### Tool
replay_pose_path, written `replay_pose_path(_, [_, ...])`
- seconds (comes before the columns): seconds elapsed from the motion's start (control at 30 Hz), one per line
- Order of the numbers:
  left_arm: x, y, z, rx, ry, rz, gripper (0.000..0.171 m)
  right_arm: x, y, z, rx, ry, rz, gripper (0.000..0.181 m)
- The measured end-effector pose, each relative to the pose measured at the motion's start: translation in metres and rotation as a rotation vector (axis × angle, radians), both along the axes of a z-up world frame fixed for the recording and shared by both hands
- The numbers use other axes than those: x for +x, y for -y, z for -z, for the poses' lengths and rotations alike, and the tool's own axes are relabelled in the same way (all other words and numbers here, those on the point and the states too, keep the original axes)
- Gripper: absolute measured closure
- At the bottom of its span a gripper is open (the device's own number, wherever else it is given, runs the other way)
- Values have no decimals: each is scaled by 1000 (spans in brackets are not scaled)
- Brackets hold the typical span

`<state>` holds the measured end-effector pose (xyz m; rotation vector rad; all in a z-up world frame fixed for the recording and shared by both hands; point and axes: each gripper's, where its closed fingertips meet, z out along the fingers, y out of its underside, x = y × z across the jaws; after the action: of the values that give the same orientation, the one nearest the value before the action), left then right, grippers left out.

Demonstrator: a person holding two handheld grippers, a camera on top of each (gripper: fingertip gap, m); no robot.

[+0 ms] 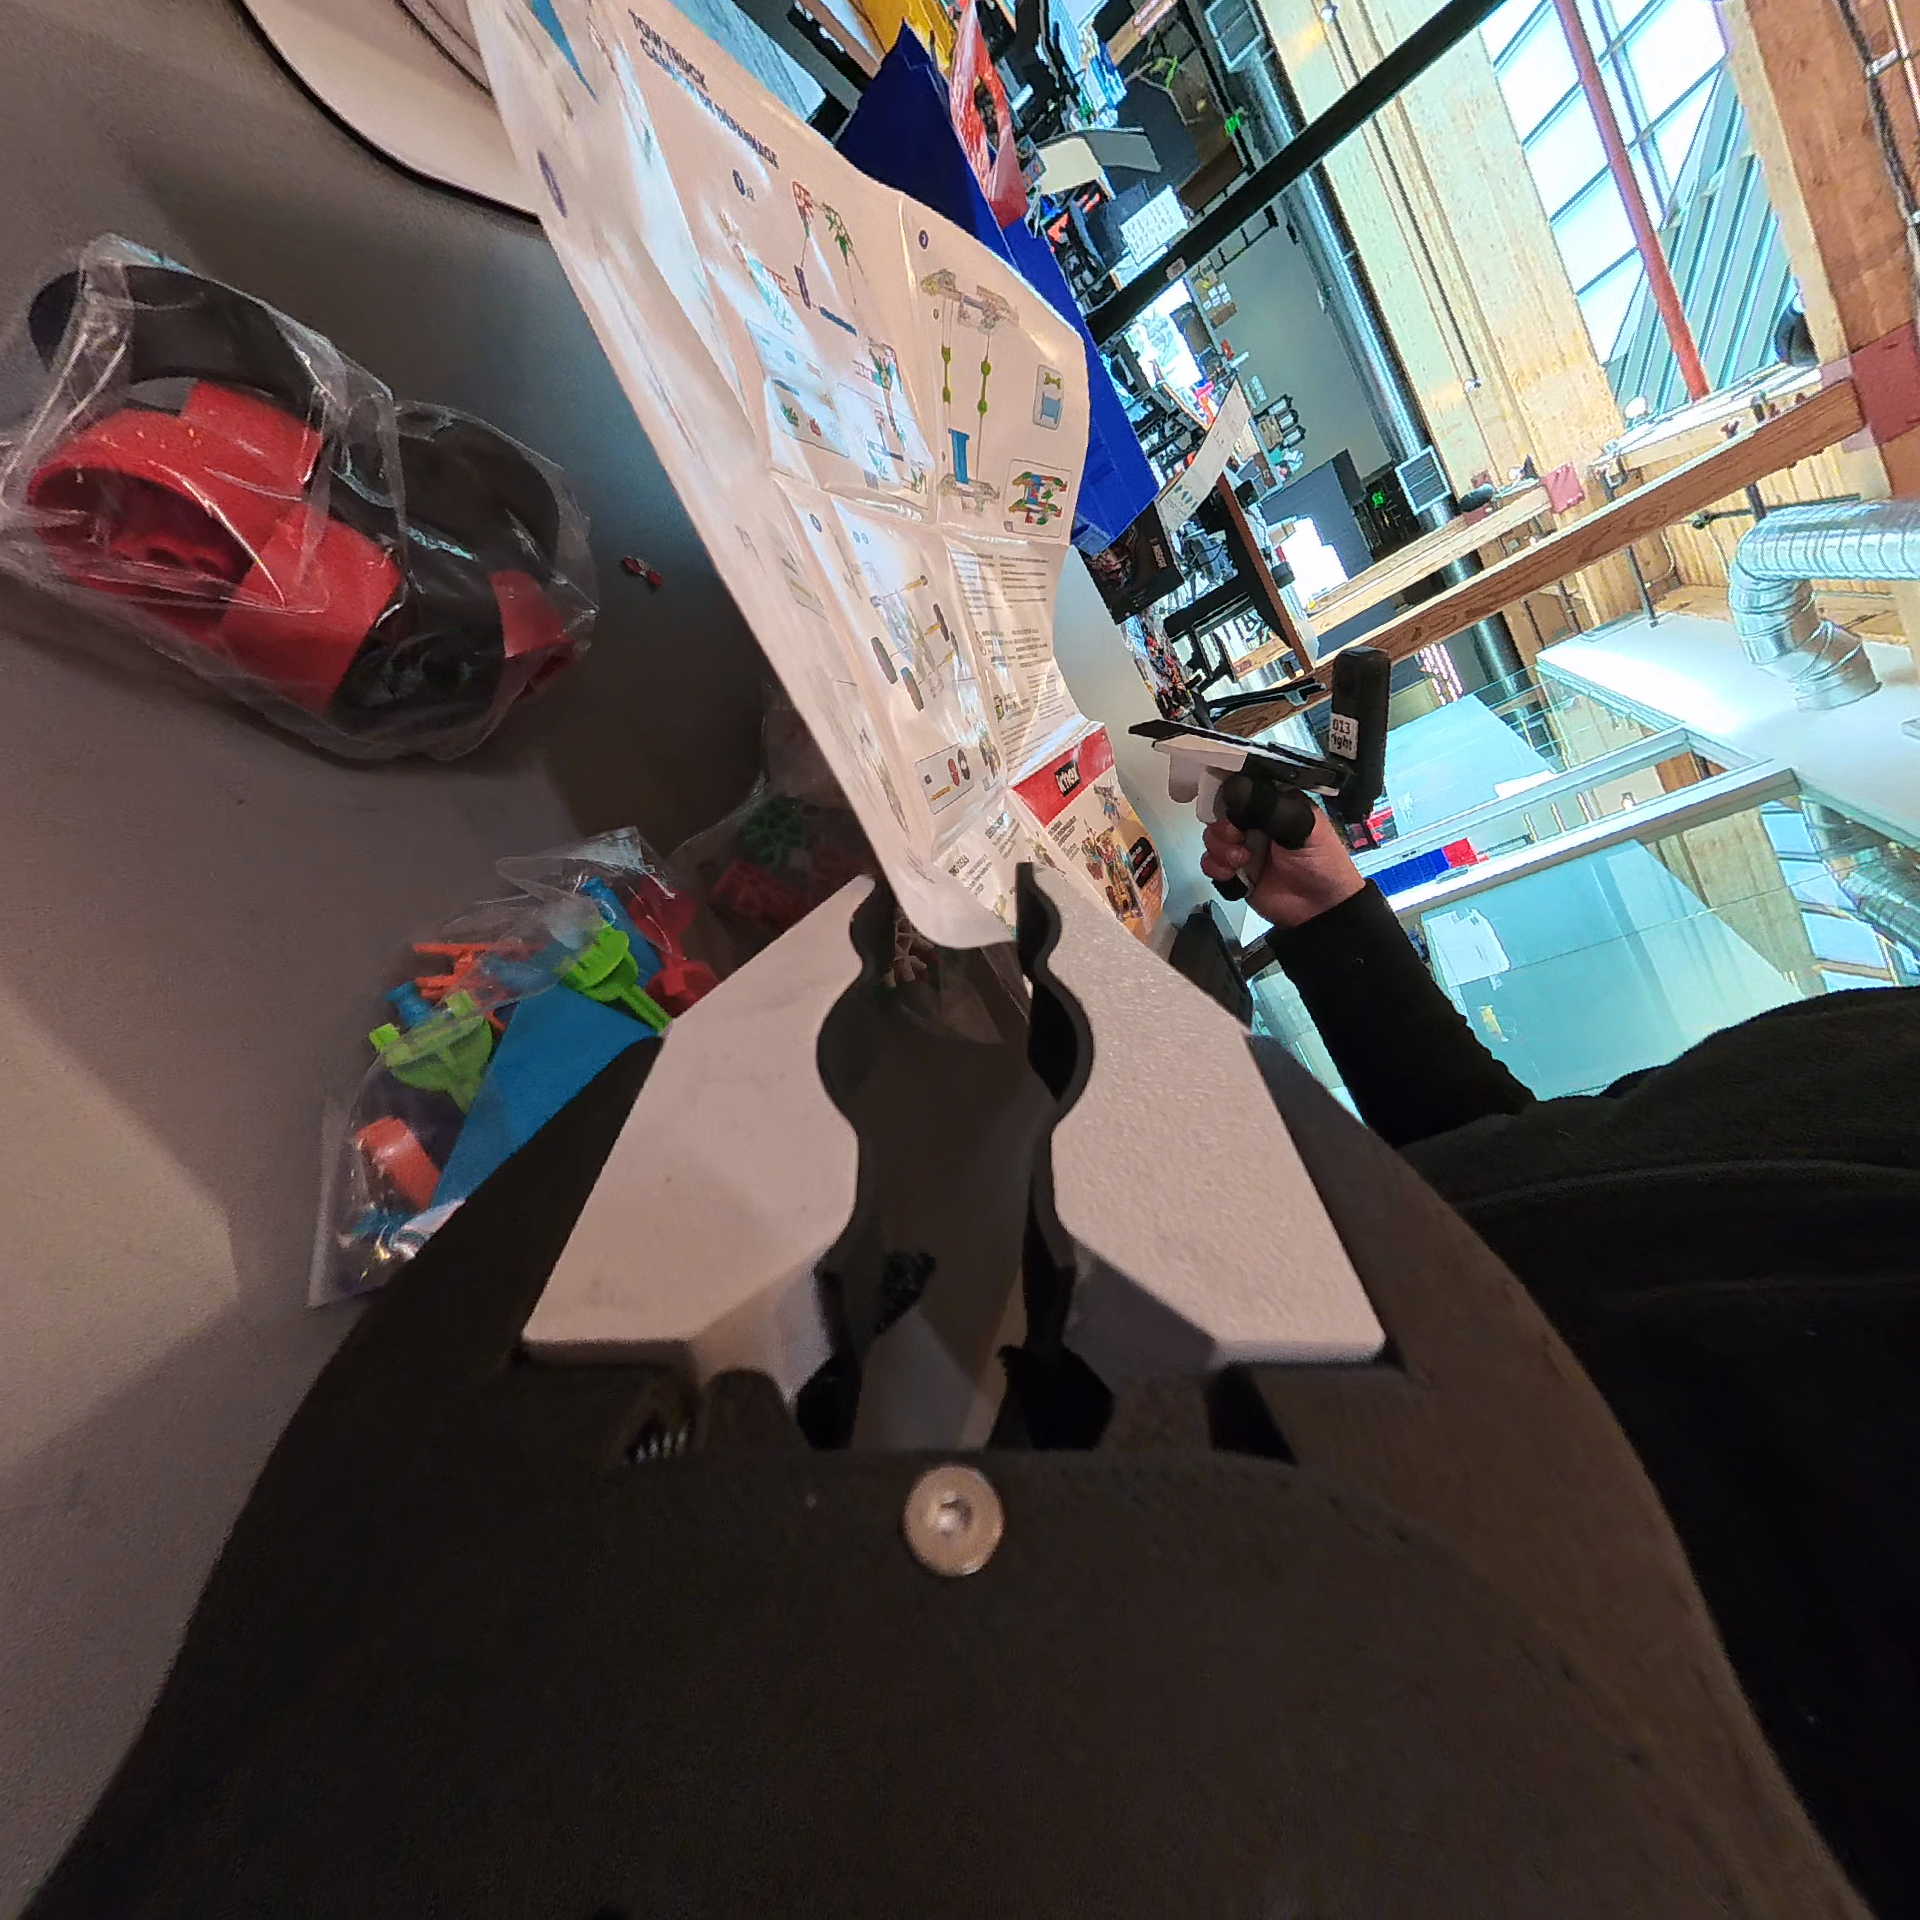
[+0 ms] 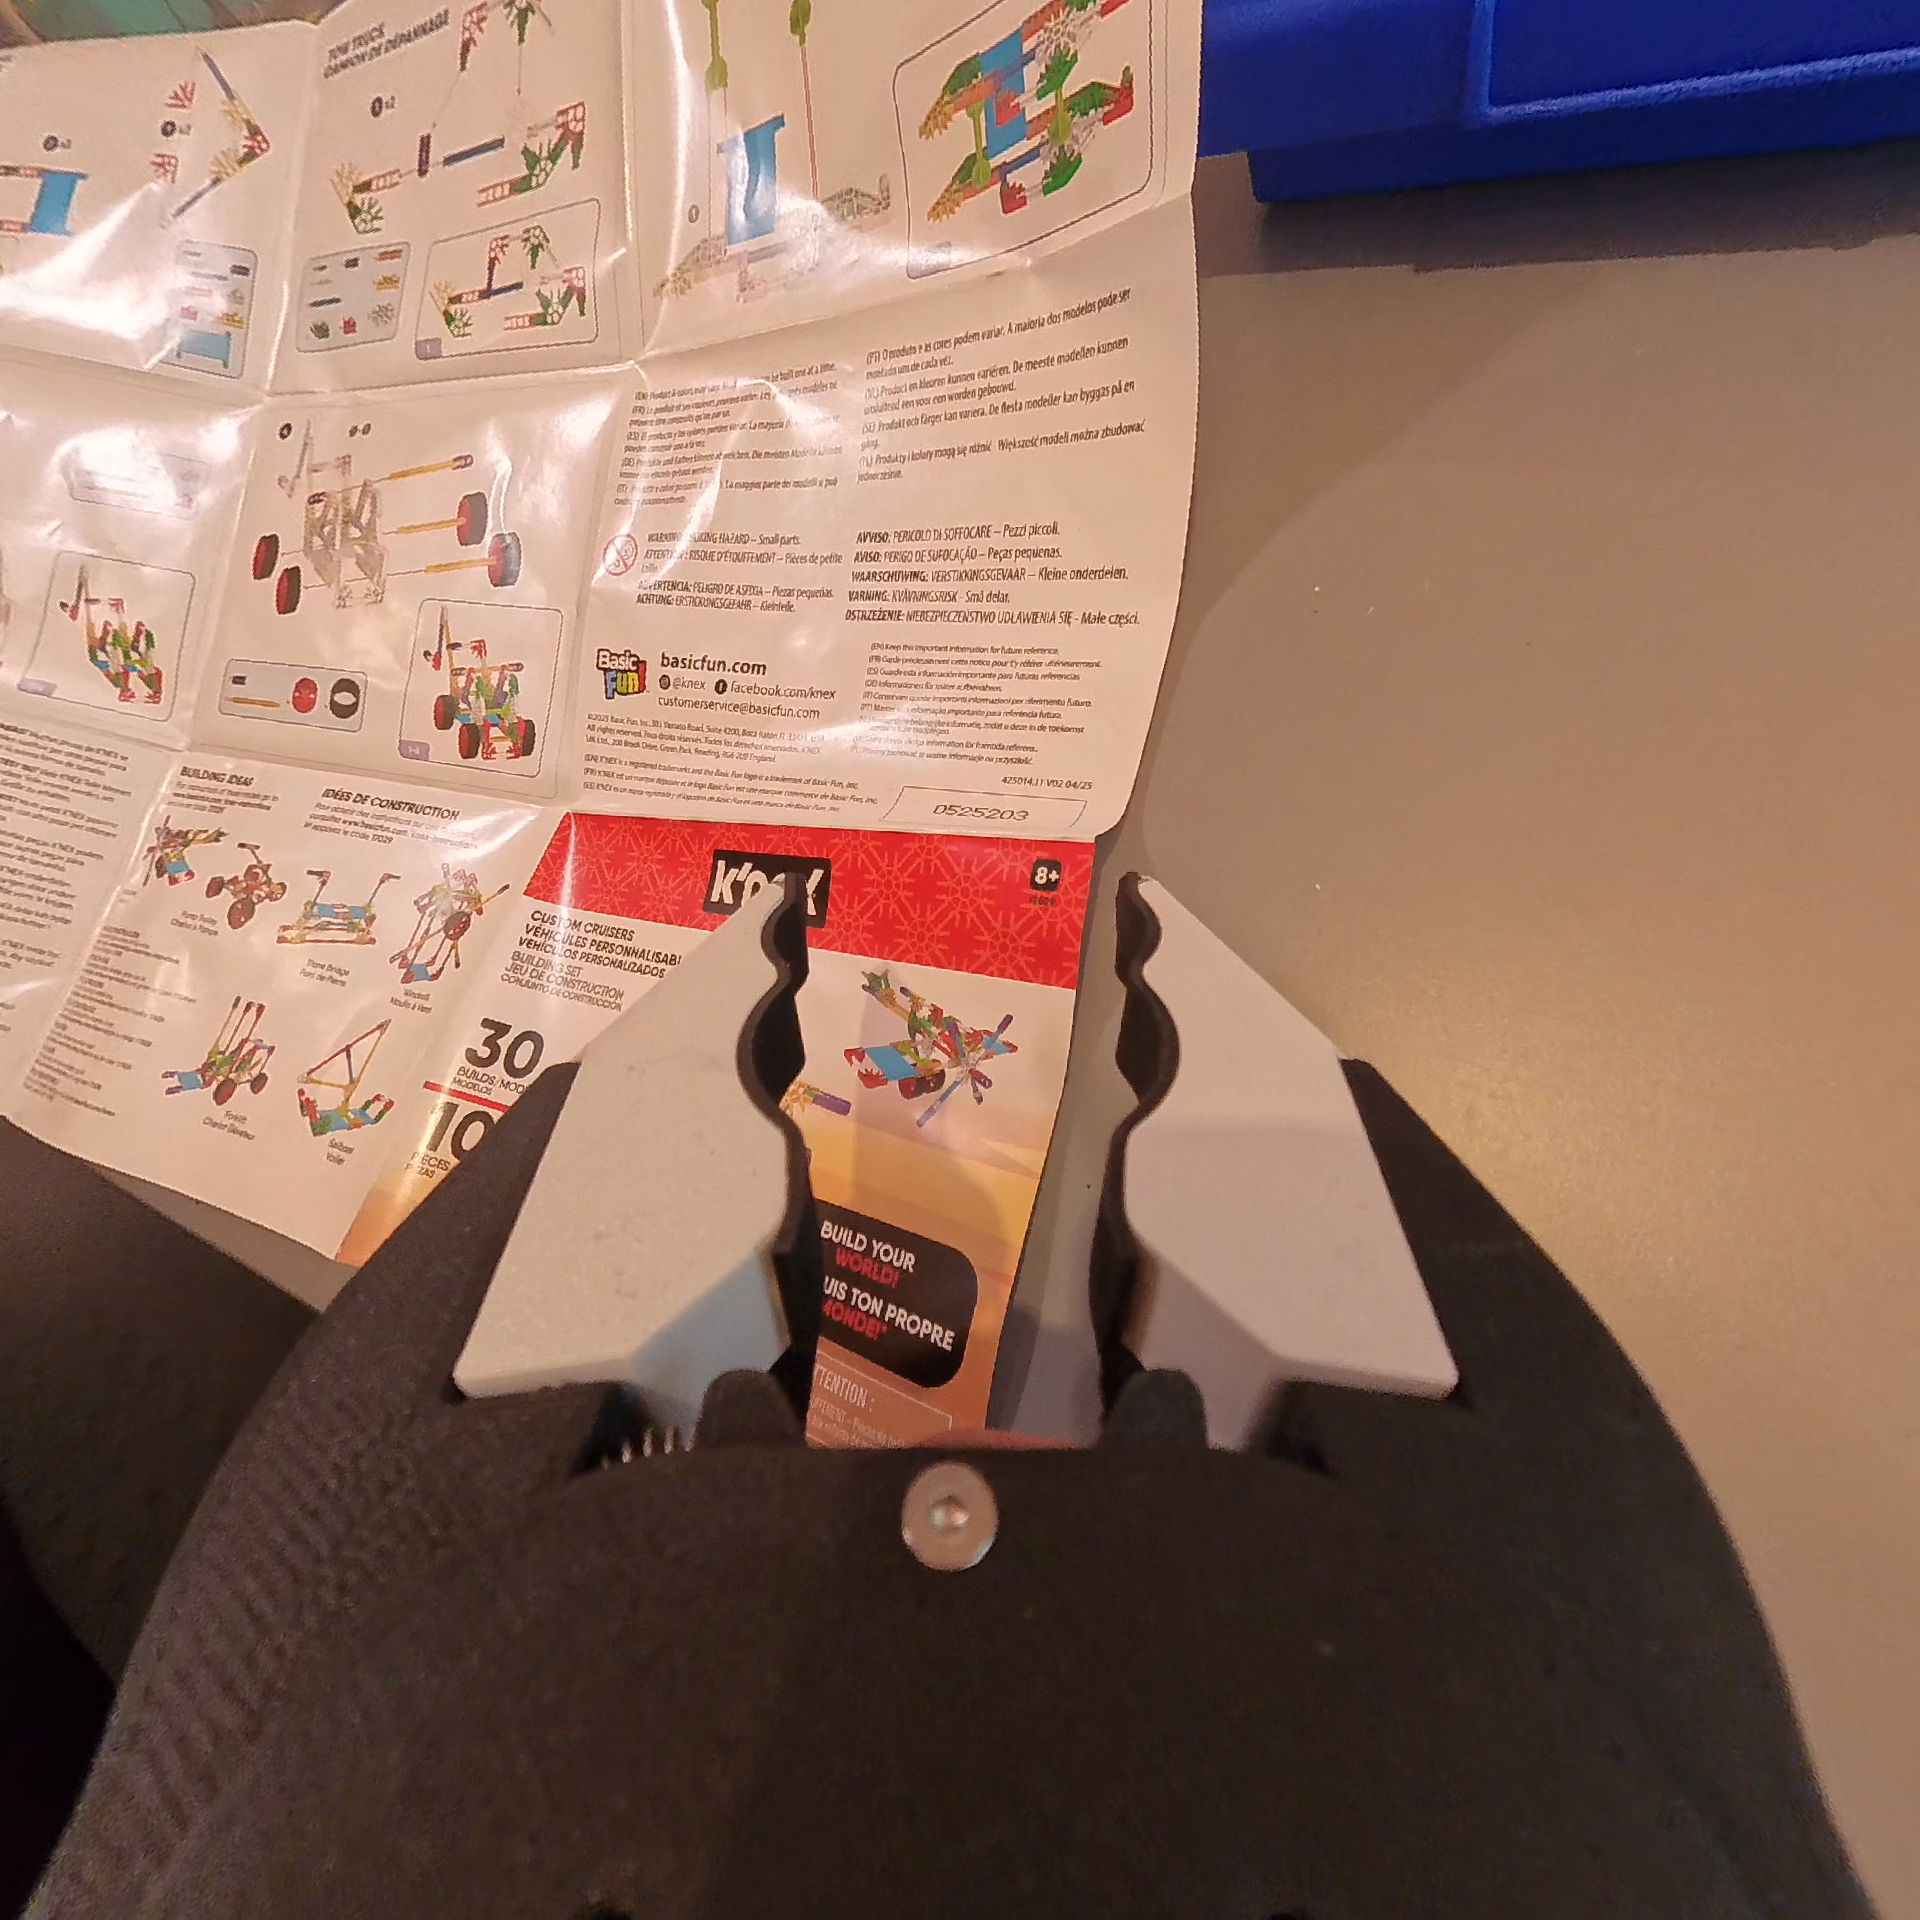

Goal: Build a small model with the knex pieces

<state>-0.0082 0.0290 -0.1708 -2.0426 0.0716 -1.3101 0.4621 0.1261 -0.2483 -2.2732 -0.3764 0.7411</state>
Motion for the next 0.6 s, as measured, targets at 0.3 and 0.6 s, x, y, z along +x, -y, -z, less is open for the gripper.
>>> replay_pose_path(0.3, [5,-2,1,9,11,4,158,1,0,1,-2,0,7,123])
replay_pose_path(0.6, [5,-1,1,13,8,0,159,5,0,4,-11,-3,16,123])
